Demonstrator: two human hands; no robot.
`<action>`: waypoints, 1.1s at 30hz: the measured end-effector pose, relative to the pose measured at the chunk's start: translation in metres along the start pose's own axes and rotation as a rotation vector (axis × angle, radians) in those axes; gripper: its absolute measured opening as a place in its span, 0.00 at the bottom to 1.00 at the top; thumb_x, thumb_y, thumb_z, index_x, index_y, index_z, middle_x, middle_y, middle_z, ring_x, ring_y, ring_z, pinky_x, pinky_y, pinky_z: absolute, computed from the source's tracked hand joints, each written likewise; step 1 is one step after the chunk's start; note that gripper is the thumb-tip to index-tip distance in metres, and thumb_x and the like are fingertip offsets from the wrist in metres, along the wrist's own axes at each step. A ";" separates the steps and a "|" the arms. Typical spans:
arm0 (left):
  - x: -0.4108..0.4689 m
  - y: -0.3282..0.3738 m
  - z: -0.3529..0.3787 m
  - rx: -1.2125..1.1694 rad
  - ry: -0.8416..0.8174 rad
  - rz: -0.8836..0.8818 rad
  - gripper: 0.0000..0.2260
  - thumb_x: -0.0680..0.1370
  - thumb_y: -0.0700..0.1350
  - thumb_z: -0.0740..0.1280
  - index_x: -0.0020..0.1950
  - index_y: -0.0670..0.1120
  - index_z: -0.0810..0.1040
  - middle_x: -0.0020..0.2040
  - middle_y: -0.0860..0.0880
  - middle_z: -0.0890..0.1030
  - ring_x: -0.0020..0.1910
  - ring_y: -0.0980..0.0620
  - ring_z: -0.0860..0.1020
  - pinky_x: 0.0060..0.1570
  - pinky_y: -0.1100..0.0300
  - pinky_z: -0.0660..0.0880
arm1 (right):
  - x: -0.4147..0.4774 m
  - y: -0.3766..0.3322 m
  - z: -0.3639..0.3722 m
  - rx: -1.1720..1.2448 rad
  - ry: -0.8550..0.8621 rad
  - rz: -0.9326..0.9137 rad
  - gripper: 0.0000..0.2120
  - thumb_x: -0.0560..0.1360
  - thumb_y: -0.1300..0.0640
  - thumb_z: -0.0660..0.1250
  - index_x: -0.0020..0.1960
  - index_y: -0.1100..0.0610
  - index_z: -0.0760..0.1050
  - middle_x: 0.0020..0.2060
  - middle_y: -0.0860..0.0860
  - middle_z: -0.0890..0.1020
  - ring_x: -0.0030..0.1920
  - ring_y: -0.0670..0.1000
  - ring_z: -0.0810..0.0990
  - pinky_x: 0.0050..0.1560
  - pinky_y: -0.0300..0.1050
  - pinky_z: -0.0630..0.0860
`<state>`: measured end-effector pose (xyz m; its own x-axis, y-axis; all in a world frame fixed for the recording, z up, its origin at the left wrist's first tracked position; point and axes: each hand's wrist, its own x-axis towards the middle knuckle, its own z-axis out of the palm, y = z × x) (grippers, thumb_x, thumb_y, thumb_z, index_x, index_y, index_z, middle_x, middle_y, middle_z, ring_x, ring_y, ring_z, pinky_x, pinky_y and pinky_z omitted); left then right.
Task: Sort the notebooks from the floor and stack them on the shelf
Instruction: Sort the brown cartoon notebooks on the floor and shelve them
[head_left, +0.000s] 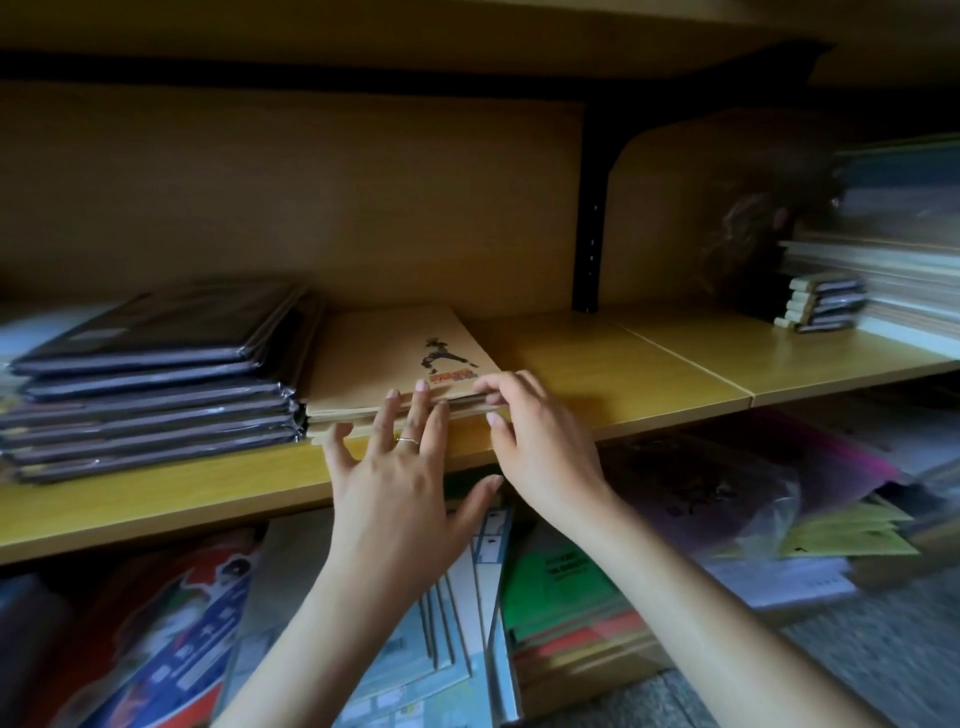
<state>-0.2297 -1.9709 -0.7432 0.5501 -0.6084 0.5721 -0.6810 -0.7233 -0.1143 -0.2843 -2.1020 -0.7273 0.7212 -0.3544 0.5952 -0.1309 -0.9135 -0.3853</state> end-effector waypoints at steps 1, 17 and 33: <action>0.001 0.000 0.001 0.002 0.000 -0.008 0.34 0.72 0.69 0.51 0.66 0.46 0.75 0.69 0.47 0.73 0.68 0.46 0.71 0.60 0.41 0.54 | -0.001 0.001 0.001 0.000 -0.006 -0.008 0.15 0.79 0.58 0.60 0.64 0.47 0.69 0.62 0.43 0.72 0.45 0.40 0.74 0.32 0.28 0.65; 0.013 0.000 -0.001 0.022 -0.123 0.118 0.35 0.74 0.67 0.50 0.77 0.50 0.52 0.77 0.44 0.55 0.76 0.41 0.51 0.70 0.32 0.47 | -0.008 -0.010 -0.008 -0.126 -0.125 -0.062 0.26 0.77 0.62 0.60 0.72 0.46 0.61 0.74 0.49 0.52 0.67 0.53 0.69 0.59 0.42 0.74; 0.008 -0.002 -0.026 -0.004 -0.164 -0.060 0.38 0.75 0.69 0.45 0.75 0.43 0.56 0.76 0.44 0.57 0.75 0.47 0.57 0.72 0.38 0.48 | -0.061 0.014 -0.042 0.259 -0.264 -0.057 0.18 0.78 0.63 0.60 0.61 0.44 0.74 0.61 0.33 0.71 0.60 0.35 0.69 0.57 0.33 0.68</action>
<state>-0.2364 -1.9655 -0.7174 0.6609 -0.6096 0.4378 -0.6464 -0.7587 -0.0808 -0.3589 -2.1017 -0.7397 0.8775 -0.2095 0.4313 0.0667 -0.8374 -0.5425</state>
